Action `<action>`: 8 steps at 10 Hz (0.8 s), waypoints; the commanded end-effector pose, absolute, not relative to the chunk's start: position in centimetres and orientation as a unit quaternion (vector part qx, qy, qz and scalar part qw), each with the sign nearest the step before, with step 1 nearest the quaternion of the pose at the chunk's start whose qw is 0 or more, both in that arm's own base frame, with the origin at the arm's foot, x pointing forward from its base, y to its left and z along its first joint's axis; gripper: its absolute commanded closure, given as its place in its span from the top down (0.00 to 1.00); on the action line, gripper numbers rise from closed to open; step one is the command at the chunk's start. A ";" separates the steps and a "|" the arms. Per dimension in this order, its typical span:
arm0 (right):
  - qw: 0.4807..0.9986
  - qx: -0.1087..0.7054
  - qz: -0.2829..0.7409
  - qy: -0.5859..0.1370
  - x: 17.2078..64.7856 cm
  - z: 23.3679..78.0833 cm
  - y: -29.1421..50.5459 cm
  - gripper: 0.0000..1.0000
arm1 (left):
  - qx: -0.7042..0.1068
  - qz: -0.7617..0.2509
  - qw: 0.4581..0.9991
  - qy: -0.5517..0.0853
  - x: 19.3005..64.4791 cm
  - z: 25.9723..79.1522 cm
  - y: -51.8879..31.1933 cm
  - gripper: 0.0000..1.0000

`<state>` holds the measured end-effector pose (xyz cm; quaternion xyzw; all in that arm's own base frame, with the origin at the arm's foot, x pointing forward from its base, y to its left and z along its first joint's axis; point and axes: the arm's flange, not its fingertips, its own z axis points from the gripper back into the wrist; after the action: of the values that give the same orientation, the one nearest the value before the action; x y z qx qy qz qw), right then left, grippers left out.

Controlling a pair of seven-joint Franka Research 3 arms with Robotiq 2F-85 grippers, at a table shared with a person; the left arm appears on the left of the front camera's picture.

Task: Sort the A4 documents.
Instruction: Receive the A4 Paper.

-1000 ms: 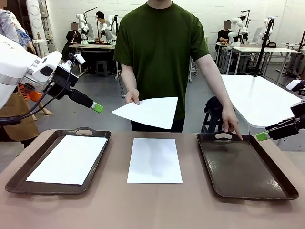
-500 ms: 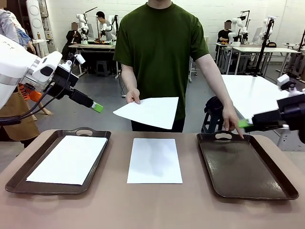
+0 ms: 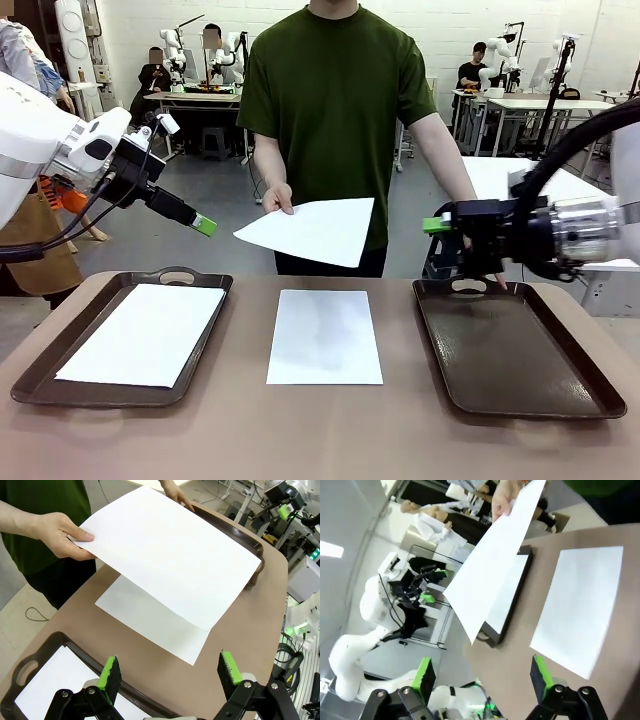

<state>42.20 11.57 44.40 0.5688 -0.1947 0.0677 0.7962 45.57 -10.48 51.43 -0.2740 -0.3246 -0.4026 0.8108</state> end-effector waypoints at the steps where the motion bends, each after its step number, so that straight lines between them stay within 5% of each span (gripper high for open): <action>1: 0.785 0.600 0.034 -0.151 43.7 43.9 14.2 1.00 | -0.274 -0.403 0.810 -0.325 45.5 51.5 -10.4 1.00; 8: 0.749 0.651 -0.043 -0.116 48.9 40.4 22.2 1.00 | -0.274 -0.403 0.810 -0.325 45.5 51.5 -10.4 1.00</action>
<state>47.67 21.18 40.64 0.6468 -0.1116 -0.0186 0.7542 45.57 -10.48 51.44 -0.2740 -0.3246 -0.4026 0.8108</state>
